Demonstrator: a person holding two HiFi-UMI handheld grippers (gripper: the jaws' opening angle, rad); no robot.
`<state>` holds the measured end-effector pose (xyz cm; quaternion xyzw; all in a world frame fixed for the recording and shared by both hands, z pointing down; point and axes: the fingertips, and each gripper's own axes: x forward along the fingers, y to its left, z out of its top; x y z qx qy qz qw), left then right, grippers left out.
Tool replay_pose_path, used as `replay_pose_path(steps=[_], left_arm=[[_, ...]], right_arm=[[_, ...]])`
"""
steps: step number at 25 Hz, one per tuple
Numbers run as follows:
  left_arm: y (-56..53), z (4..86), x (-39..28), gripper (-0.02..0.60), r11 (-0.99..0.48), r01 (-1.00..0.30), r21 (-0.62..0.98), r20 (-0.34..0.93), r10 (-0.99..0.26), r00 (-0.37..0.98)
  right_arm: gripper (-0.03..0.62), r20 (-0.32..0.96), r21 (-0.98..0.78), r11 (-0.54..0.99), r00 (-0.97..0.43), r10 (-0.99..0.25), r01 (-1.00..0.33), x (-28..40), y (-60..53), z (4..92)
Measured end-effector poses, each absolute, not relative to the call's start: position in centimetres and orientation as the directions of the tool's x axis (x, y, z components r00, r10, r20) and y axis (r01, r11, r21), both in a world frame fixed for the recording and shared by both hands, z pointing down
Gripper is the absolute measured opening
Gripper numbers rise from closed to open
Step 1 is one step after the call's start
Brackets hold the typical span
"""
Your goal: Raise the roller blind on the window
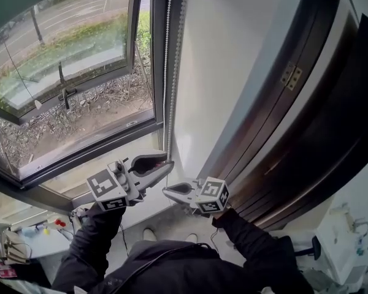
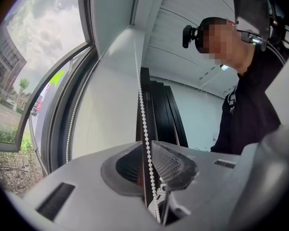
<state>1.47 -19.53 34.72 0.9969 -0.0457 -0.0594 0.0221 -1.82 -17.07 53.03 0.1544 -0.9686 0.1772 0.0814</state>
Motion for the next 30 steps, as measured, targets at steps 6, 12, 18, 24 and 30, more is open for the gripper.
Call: replay_pose_path(steps=[6, 12, 18, 24, 30], left_arm=[[-19.3, 34.5, 1.4, 0.014, -0.995, -0.077, 0.063, -0.112, -0.084, 0.990], [-19.3, 35.0, 1.3, 0.011, -0.994, -0.095, 0.056, -0.091, -0.099, 0.991], [-19.7, 37.2, 0.7, 0.009, -0.990, -0.118, 0.076, -0.080, -0.124, 0.989], [-20.5, 42.0, 0.5, 0.009, -0.983, -0.138, 0.125, -0.025, -0.142, 0.990], [-20.3, 47.0, 1.2, 0.009, -0.975, -0.131, 0.180, 0.016, -0.130, 0.991]], right_arm=[[0.009, 0.209, -0.320, 0.890, -0.941, -0.267, -0.324, -1.9, -16.9, 53.0], [0.009, 0.208, -0.348, 0.892, -0.951, -0.228, -0.290, -2.7, -16.3, 53.0], [0.202, 0.190, -0.351, 0.922, -0.977, -0.100, -0.163, -3.6, -14.3, 52.4], [0.290, 0.037, -0.280, 0.937, -0.978, -0.204, -0.207, -0.7, -17.5, 44.7], [0.307, -0.043, -0.187, 0.943, -0.957, -0.288, -0.276, 1.0, -19.3, 39.5]])
